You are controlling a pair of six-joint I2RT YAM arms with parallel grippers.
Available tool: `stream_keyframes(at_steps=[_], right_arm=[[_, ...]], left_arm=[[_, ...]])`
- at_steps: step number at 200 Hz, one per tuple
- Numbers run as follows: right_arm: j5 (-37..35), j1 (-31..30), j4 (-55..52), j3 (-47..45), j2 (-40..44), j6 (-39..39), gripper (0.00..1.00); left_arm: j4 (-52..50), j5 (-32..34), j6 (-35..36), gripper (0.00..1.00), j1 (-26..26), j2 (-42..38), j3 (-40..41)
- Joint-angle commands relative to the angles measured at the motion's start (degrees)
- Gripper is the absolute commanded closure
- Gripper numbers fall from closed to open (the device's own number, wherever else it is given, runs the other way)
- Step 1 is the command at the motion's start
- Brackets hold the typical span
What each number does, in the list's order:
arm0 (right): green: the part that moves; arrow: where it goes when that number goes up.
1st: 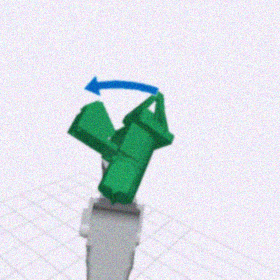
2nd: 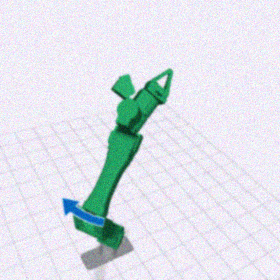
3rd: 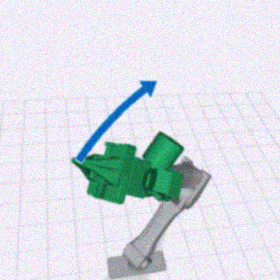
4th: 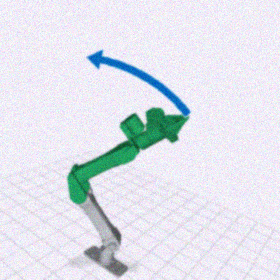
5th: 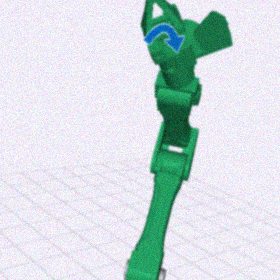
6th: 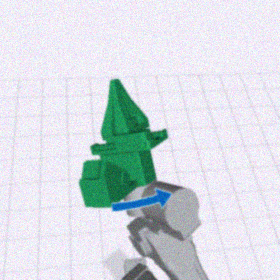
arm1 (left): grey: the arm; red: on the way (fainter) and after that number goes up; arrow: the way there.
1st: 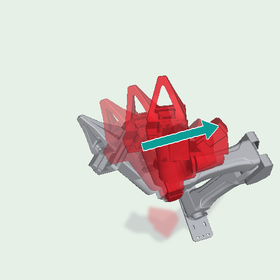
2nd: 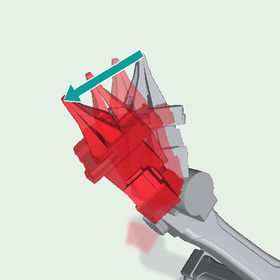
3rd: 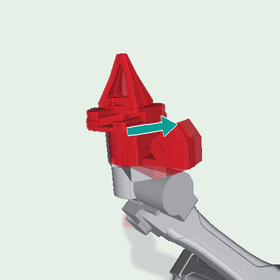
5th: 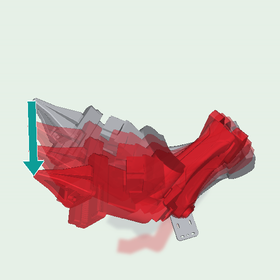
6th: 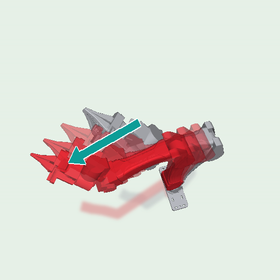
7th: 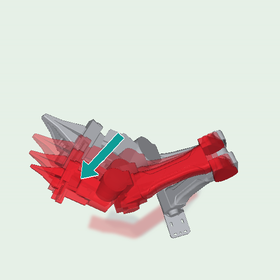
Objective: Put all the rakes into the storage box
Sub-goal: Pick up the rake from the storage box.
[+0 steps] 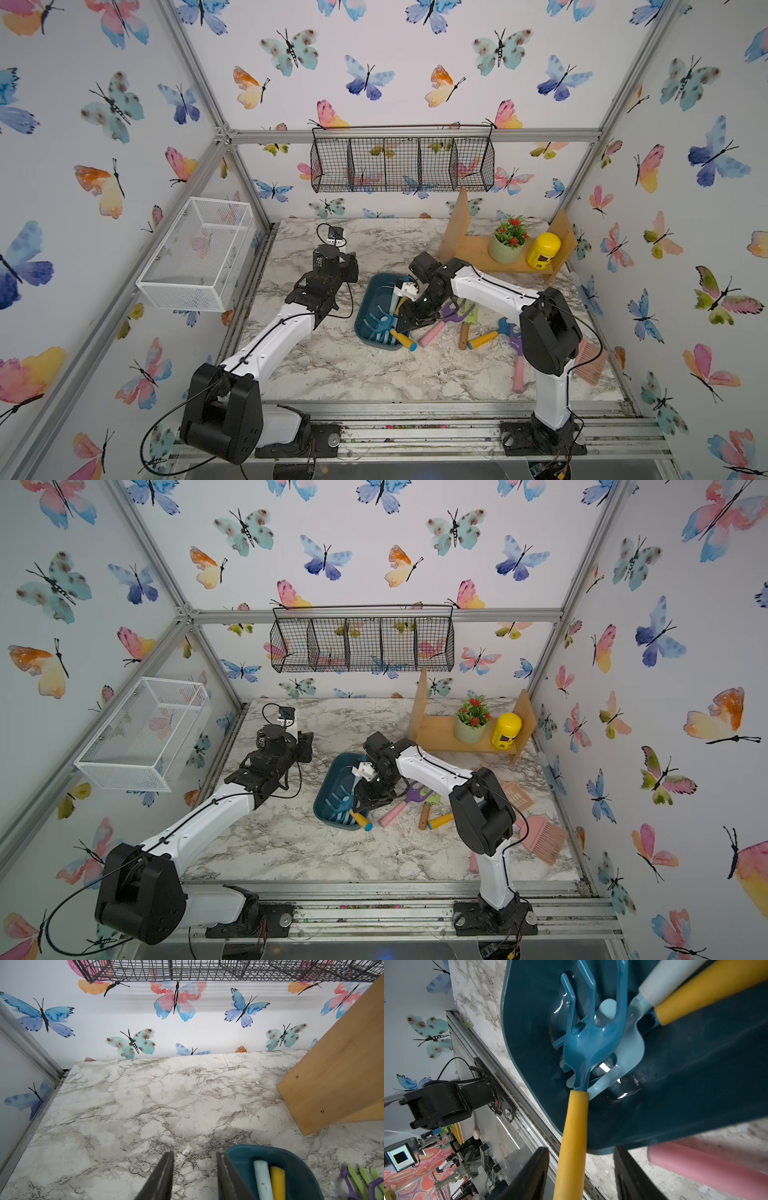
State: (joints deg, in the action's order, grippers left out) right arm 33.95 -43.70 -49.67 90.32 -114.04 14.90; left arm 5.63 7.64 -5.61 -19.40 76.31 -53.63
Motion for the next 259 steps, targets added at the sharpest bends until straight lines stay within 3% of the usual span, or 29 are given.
stream_keyframes(at_steps=[1, 48, 110, 168, 259], right_arm=[[0.33, -0.68, -2.08, 2.42, -1.21, -2.55, 0.45], [-0.38, -1.71, -2.64, 3.33, -4.26, -3.85, 0.46], [-0.12, -1.96, -1.18, 2.05, -6.27, -4.63, 0.53], [0.40, -1.92, -0.52, 1.52, -4.93, -4.66, 0.76], [-1.63, -1.91, -4.33, 9.38, 0.17, -3.13, 0.79]], left_arm=[[-0.71, -0.84, -1.77, 0.61, 1.11, 0.06, -0.52], [-0.97, -0.42, -2.30, 0.61, 2.16, -0.53, 0.04], [-1.06, -0.81, -2.81, 0.61, 2.61, -1.25, 0.34], [-0.45, -0.90, -3.53, 0.61, 2.71, -1.07, 0.81], [0.18, -2.60, -4.15, 0.60, 2.77, -0.90, 1.01]])
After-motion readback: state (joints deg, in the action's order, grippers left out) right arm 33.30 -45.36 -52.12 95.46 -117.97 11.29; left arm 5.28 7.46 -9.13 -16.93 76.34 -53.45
